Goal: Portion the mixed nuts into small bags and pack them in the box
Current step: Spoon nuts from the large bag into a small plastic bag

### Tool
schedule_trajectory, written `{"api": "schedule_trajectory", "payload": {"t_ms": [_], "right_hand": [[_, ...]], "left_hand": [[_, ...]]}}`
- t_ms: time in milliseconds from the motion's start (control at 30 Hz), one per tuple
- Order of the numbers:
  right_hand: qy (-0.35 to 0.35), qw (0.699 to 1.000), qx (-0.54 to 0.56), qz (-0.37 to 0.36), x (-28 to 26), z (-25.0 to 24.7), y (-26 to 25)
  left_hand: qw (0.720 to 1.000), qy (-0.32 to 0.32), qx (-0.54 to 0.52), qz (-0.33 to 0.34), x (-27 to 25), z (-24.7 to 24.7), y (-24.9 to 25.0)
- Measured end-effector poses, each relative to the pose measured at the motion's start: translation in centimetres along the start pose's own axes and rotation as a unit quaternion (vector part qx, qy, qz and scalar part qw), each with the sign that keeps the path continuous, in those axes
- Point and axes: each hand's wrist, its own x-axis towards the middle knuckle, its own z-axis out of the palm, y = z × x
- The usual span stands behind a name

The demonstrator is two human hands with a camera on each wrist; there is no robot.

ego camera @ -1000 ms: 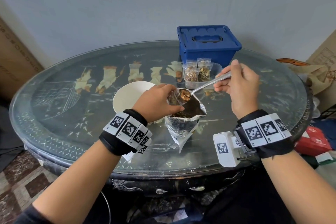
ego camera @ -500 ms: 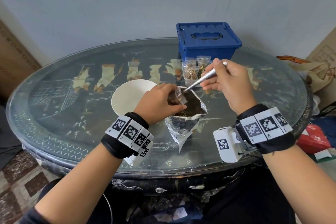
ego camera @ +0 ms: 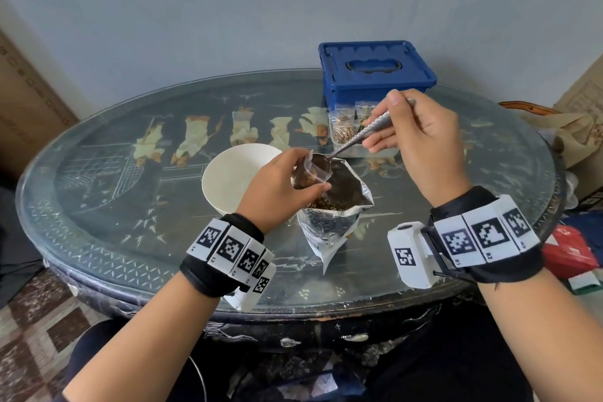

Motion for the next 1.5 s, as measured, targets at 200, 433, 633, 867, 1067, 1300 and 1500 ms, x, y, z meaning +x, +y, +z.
{"api": "schedule_trajectory", "payload": {"t_ms": [200, 433, 633, 867, 1067, 1300, 1500], "right_hand": [[0.026, 0.998, 0.001, -0.060, 0.2, -0.3, -0.5], [0.134, 0.990, -0.001, -0.041, 0.3, -1.1, 0.5], [0.077, 0.986, -0.145, -0.040, -2.3, 0.5, 4.3], [-0.007, 0.976, -0.197, -0.092, -4.6, 2.5, 7.2], [-0.042, 0.964, -0.241, -0.103, -5.2, 2.9, 7.6], [-0.021, 0.956, -0.274, -0.104, -4.9, 3.2, 7.3], [-0.016, 0.967, -0.241, -0.083, -4.4, 3.4, 6.9]], "left_hand": [[1.000, 0.017, -0.004, -0.020, -0.2, -0.1, -0.2], [0.998, 0.049, -0.014, -0.044, -0.9, -0.2, -1.2], [0.988, 0.094, -0.071, -0.098, -2.2, 0.4, -1.8], [0.985, 0.083, -0.083, -0.126, -3.2, 1.1, -2.2], [0.986, 0.074, -0.084, -0.127, -3.5, 1.3, -2.1], [0.987, 0.068, -0.077, -0.125, -3.6, 1.3, -2.0], [0.988, 0.063, -0.072, -0.123, -3.6, 1.4, -1.9]]}}
